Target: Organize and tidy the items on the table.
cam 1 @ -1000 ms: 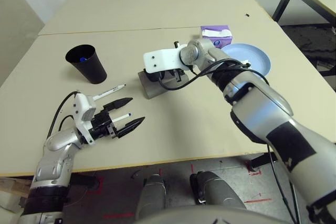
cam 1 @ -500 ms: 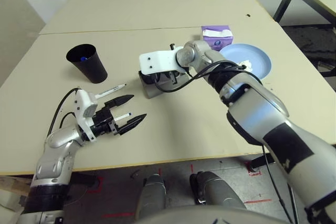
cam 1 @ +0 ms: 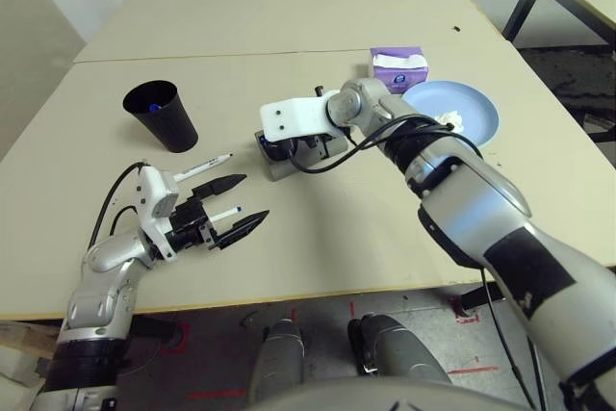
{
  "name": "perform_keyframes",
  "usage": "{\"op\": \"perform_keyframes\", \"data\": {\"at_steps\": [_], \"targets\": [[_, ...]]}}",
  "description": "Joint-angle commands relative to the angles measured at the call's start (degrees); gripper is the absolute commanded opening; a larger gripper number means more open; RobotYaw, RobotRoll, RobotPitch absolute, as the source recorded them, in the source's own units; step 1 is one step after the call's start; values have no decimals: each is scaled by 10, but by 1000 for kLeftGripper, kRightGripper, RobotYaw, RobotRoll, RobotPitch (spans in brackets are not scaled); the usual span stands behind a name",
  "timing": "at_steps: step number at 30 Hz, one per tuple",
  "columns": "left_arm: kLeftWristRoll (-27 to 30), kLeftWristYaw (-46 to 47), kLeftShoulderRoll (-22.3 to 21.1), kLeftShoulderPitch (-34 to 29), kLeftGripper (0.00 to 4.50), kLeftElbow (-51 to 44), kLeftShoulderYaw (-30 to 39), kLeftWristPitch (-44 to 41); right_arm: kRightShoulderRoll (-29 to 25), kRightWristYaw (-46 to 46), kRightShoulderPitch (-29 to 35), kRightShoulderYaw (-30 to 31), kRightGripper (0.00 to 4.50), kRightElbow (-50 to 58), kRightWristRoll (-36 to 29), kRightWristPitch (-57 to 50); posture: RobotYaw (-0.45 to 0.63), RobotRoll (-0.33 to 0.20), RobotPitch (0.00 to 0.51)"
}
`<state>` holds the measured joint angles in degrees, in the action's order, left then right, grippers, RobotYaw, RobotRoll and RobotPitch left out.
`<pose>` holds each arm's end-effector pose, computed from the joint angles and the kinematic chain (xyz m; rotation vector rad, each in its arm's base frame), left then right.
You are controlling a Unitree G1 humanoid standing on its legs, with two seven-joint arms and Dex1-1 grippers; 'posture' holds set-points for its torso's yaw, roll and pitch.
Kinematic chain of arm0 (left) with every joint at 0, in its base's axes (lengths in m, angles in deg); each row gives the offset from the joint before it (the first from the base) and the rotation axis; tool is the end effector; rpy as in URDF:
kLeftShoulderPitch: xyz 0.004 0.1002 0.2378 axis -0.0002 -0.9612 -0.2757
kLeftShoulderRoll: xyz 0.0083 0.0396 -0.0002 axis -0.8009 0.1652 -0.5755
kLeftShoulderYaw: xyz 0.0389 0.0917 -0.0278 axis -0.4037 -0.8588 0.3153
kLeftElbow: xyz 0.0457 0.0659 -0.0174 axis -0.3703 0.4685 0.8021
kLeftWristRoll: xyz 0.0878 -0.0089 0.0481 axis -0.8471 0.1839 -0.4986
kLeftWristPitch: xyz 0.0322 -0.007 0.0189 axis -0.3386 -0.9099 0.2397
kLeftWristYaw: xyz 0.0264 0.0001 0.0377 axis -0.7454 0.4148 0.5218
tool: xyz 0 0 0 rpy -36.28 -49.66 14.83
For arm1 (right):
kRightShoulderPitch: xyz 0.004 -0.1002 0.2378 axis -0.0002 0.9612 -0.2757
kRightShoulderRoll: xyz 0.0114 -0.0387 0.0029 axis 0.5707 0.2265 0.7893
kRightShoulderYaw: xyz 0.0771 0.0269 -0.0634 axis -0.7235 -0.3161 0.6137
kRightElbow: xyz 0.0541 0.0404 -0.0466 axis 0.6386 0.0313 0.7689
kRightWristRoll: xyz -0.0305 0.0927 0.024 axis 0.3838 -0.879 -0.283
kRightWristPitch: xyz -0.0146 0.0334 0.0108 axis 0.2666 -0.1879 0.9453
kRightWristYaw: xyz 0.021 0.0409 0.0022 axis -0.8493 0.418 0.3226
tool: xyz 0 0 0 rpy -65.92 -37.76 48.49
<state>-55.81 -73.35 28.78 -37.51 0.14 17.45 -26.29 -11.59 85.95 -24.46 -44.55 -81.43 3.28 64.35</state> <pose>0.1959 0.2968 0.0986 0.1481 -0.0073 -0.8946 0.3549 -0.0056 0.2065 -1.4194 0.0801 1.2643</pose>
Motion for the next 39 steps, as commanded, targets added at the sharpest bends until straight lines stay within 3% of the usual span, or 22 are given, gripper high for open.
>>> {"op": "perform_keyframes", "data": {"at_steps": [1,13,24,39], "targets": [[-1,-1,-2,-9,4500,-3,-1,0,-2,12,18,9,155,-3,14,-4,2,0,145],[2,3,-13,-24,4500,-14,11,-4,-3,58,43,23,147,7,23,-17,20,0,155],[11,24,-11,-30,4500,-57,7,-35,2,17,47,16,147,5,28,-43,15,0,157],[4,19,-7,-30,4500,-46,-1,-25,13,0,51,-1,136,3,20,-97,18,0,152]]}}
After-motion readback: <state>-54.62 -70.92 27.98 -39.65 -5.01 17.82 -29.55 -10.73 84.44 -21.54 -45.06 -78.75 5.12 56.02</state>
